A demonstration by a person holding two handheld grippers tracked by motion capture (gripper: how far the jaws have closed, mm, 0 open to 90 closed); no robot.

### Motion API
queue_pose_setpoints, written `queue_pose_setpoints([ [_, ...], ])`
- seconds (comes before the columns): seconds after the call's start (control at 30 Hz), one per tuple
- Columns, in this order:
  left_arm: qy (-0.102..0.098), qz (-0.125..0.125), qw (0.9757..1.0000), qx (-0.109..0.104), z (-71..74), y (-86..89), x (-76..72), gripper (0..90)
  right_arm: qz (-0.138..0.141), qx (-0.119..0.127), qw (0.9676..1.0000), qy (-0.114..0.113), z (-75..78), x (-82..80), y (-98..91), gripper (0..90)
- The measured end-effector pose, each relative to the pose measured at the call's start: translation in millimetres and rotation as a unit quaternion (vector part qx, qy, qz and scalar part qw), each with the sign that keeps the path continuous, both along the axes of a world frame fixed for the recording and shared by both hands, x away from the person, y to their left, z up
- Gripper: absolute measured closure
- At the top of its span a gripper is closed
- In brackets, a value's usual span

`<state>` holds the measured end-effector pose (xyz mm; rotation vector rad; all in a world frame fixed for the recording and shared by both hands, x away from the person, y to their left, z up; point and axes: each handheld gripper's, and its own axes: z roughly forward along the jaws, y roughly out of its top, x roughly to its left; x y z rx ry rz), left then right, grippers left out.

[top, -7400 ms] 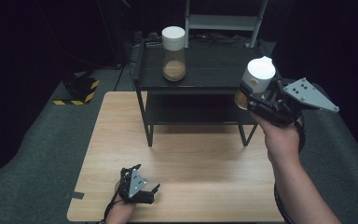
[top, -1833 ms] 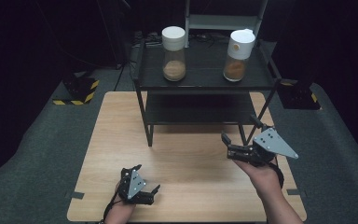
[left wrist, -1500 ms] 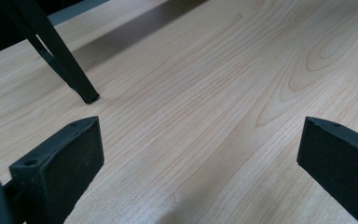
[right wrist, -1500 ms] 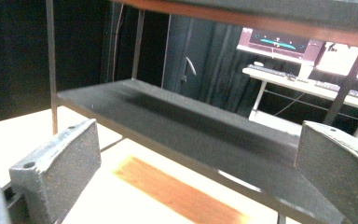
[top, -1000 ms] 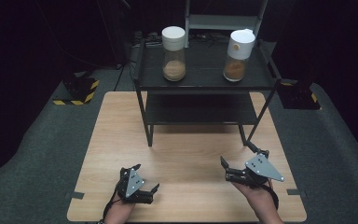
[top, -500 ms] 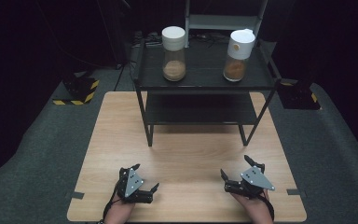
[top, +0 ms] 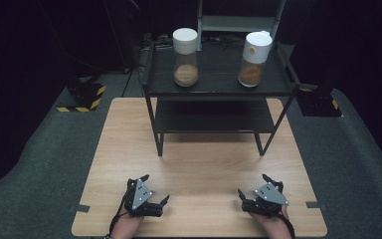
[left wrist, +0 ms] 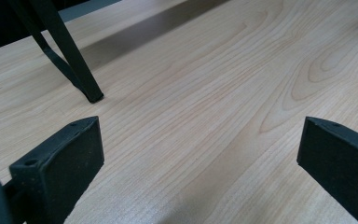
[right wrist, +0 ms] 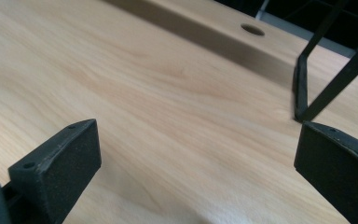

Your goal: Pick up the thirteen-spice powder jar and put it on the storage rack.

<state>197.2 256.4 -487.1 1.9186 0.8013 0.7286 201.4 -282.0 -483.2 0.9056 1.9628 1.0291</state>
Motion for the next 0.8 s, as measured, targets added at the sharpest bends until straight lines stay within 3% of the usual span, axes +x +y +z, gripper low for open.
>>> queue_pose_setpoints([
  [0.13, 0.001, -0.002, 1.0000, 0.000, 0.2, 0.5, 0.5, 0.7, -0.005, -0.039, 0.9990, 0.020, 6.7, 3.3, 8.1, 0.0],
  [0.37, 0.006, -0.001, 1.0000, -0.005, 0.6, 1.8, 2.1, 0.7, 0.005, -0.068, 0.9971, 0.032, 10.3, 6.2, 13.3, 0.5],
  [0.53, 0.014, -0.022, 0.9996, -0.006, 2.1, 6.6, 7.3, 0.7, 0.005, -0.064, 0.9974, 0.032, 10.1, 5.0, 11.4, 0.5],
  [0.67, 0.016, -0.053, 0.9984, -0.015, 1.2, 15.4, 12.6, 0.7, 0.001, -0.060, 0.9976, 0.033, 10.3, 4.3, 8.8, 0.5],
  [0.8, 0.022, -0.056, 0.9979, -0.023, 1.2, 18.4, 14.5, 0.7, -0.001, -0.053, 0.9982, 0.028, 8.9, 1.3, 5.6, 0.2],
])
